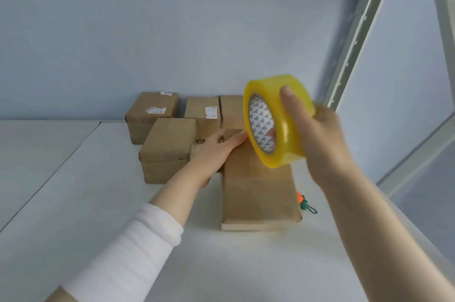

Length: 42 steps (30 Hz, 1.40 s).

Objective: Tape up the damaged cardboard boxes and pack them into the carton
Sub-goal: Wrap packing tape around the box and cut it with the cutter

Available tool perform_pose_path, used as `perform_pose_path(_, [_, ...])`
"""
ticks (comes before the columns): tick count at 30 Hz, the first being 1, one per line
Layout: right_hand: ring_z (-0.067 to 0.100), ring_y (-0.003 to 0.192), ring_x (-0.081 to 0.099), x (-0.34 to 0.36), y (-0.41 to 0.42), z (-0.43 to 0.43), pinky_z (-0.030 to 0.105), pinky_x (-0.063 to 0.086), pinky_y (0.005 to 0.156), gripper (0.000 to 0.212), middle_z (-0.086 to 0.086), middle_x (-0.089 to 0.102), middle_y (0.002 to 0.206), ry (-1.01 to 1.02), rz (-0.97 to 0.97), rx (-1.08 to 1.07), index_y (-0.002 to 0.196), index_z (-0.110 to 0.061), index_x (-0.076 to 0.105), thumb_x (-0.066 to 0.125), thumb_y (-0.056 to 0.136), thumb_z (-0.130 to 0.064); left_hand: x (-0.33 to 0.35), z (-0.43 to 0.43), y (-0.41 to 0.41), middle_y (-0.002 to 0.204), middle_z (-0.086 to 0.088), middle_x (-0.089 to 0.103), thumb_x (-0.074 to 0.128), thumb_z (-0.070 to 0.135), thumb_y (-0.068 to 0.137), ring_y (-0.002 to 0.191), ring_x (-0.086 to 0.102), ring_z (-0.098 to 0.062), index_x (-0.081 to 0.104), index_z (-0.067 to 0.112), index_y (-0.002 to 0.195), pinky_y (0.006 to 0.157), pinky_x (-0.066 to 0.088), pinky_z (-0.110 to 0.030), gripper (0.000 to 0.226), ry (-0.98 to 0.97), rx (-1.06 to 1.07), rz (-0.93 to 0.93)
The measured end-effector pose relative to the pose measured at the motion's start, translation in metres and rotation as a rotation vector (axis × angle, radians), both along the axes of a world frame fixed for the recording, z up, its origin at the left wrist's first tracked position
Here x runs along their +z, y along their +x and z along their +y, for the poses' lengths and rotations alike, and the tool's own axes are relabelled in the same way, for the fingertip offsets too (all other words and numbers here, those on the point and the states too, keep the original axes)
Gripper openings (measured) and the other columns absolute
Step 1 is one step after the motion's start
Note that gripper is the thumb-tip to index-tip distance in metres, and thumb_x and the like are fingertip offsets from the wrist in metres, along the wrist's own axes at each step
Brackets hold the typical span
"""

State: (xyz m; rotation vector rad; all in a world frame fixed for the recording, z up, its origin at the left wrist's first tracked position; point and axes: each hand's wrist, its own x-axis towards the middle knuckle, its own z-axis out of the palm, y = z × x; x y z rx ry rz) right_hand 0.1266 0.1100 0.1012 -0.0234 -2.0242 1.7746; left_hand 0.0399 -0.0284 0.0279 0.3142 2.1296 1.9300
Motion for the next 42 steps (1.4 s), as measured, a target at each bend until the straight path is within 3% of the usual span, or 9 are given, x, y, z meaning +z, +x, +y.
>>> perform_pose_path(3, [0.004, 0.055, 0.064, -0.023, -0.017, -0.004, 0.019, 0.052, 0.052, 0.037, -0.004, 0.068, 0.061, -0.128, -0.101, -0.030, 0.067, -0.017, 0.063, 0.059, 0.082, -0.051, -0.022, 0.005, -0.012, 0.110, 0.004, 0.061, 0.057, 0.032, 0.090, 0.101, 0.058, -0.015, 0.061, 0.019, 0.097, 0.086, 0.049, -0.033, 0.015, -0.192, 0.229, 0.157])
perform_pose_path(6, [0.005, 0.059, 0.068, -0.037, -0.019, 0.000, 0.016, 0.051, 0.051, 0.040, -0.007, 0.070, 0.062, -0.159, -0.035, 0.034, 0.073, -0.017, 0.064, 0.061, 0.077, -0.057, -0.027, 0.007, -0.013, 0.100, -0.002, 0.065, 0.051, 0.027, 0.095, 0.091, 0.061, -0.014, 0.064, 0.017, 0.100, 0.074, 0.049, -0.023, 0.017, -0.046, 0.128, 0.048])
perform_pose_path(12, [0.009, 0.096, 0.067, -0.068, 0.000, 0.012, 0.035, 0.050, 0.088, 0.019, -0.012, 0.073, 0.094, 0.029, 0.002, 0.233, 0.088, -0.040, 0.071, 0.064, 0.073, -0.050, -0.028, 0.009, -0.014, 0.104, -0.013, 0.068, 0.046, 0.021, 0.097, 0.091, 0.061, -0.017, 0.068, 0.010, 0.101, 0.085, 0.049, -0.031, 0.025, 0.031, 0.124, -0.001])
perform_pose_path(19, [-0.005, 0.058, 0.064, -0.072, 0.027, -0.007, 0.009, 0.046, 0.050, 0.026, -0.016, 0.069, 0.062, -0.098, 0.201, 0.026, 0.071, -0.028, 0.069, 0.061, 0.068, -0.053, -0.027, 0.009, -0.017, 0.099, -0.009, 0.064, 0.046, 0.021, 0.098, 0.091, 0.058, -0.020, 0.065, 0.022, 0.083, 0.077, 0.048, -0.029, 0.024, 0.035, 0.101, -0.011])
perform_pose_path(26, [0.001, 0.089, 0.066, -0.078, 0.036, 0.007, 0.015, 0.048, 0.074, 0.037, -0.012, 0.073, 0.088, 0.186, 0.106, 0.210, 0.098, -0.005, 0.065, 0.071, 0.069, -0.028, -0.023, 0.010, -0.015, 0.104, -0.013, 0.062, 0.044, 0.017, 0.098, 0.098, 0.055, -0.023, 0.065, 0.018, 0.088, 0.089, 0.046, -0.037, 0.023, 0.019, 0.099, 0.025])
perform_pose_path(30, [-0.010, 0.056, 0.058, -0.075, 0.070, 0.005, 0.004, 0.043, 0.053, 0.009, -0.024, 0.063, 0.057, 0.094, 0.252, 0.084, 0.067, -0.031, 0.068, 0.066, 0.060, -0.035, -0.022, 0.008, -0.013, 0.110, -0.010, 0.063, 0.042, 0.020, 0.099, 0.105, 0.057, -0.022, 0.066, 0.019, 0.093, 0.093, 0.045, -0.035, 0.025, -0.034, 0.081, 0.032])
perform_pose_path(33, [-0.019, 0.043, 0.046, -0.077, 0.108, 0.004, -0.003, 0.035, 0.045, 0.017, -0.031, 0.050, 0.044, 0.161, 0.340, -0.001, 0.063, -0.049, 0.063, 0.054, 0.063, -0.035, -0.023, 0.008, -0.012, 0.102, -0.004, 0.063, 0.041, 0.020, 0.099, 0.101, 0.057, -0.019, 0.066, 0.017, 0.097, 0.087, 0.046, -0.028, 0.025, -0.033, 0.085, 0.060])
perform_pose_path(39, [0.015, 0.037, 0.060, -0.117, 0.142, -0.003, 0.019, 0.043, 0.034, 0.019, 0.004, 0.060, 0.042, 0.028, 0.166, -0.012, 0.069, -0.039, 0.070, 0.063, 0.052, -0.046, -0.024, 0.008, -0.012, 0.104, -0.002, 0.063, 0.040, 0.026, 0.099, 0.106, 0.058, -0.021, 0.065, 0.029, 0.086, 0.095, 0.045, -0.035, 0.029, -0.102, 0.106, 0.101])
perform_pose_path(42, [0.014, 0.041, 0.062, -0.122, 0.143, -0.008, 0.017, 0.045, 0.037, 0.019, 0.000, 0.063, 0.044, -0.021, 0.142, -0.031, 0.069, -0.038, 0.070, 0.062, 0.055, -0.048, -0.024, 0.011, -0.011, 0.109, -0.002, 0.061, 0.037, 0.027, 0.100, 0.109, 0.056, -0.021, 0.064, 0.025, 0.095, 0.096, 0.045, -0.036, 0.027, -0.144, 0.109, 0.140])
